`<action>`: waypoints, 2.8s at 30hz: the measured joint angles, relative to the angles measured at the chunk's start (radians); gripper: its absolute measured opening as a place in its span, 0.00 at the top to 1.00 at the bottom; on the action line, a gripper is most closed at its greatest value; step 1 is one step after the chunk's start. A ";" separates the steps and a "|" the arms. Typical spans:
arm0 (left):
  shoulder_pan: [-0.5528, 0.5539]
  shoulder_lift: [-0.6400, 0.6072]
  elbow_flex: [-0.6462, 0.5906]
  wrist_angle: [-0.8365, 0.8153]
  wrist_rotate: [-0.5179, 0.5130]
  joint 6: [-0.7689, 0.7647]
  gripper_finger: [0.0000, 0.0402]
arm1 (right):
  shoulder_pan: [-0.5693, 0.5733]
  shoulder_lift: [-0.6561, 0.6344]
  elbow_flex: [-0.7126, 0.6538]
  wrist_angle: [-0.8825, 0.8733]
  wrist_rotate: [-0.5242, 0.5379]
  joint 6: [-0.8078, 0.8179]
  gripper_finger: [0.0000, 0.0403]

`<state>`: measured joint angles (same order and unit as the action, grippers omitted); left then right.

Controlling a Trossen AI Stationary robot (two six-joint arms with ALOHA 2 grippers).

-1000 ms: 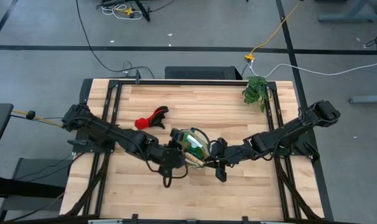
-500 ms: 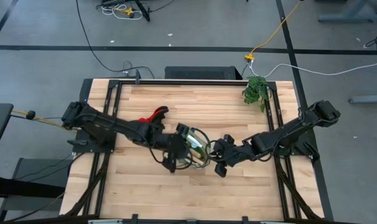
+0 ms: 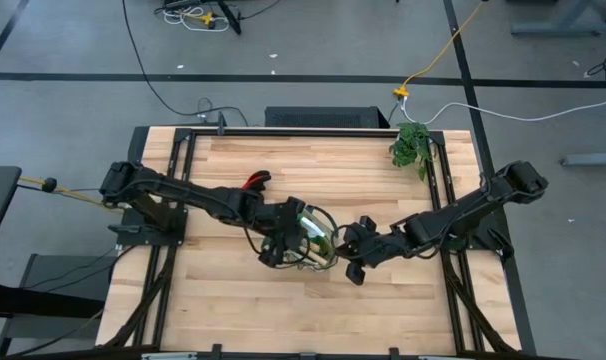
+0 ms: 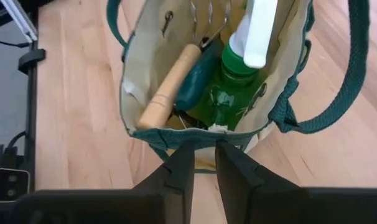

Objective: Pick & Place Garden tools in Gardening bag
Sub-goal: Put the light brown rake into the white bag, then put the red gloves into the white bag

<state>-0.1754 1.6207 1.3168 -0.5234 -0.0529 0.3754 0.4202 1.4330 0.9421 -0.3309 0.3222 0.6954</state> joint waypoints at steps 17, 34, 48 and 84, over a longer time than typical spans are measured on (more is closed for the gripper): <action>0.016 0.000 -0.049 0.014 0.006 -0.081 0.71 | 0.000 -0.117 0.000 -0.001 0.037 -0.058 0.88; 0.017 0.000 -0.047 0.019 -0.014 -0.102 0.61 | 0.000 -0.118 0.000 0.000 0.027 -0.079 0.88; 0.034 -0.240 -0.045 -0.180 -0.305 -0.187 0.61 | 0.000 -0.118 0.000 -0.010 0.028 -0.079 0.88; 0.511 -0.310 -0.097 -0.669 -0.165 -0.188 0.61 | -0.002 -0.118 0.000 -0.005 0.100 0.081 0.88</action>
<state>0.3355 1.3104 1.2200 -1.1928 -0.2175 0.1873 0.4187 1.3148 0.9421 -0.3359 0.4221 0.7760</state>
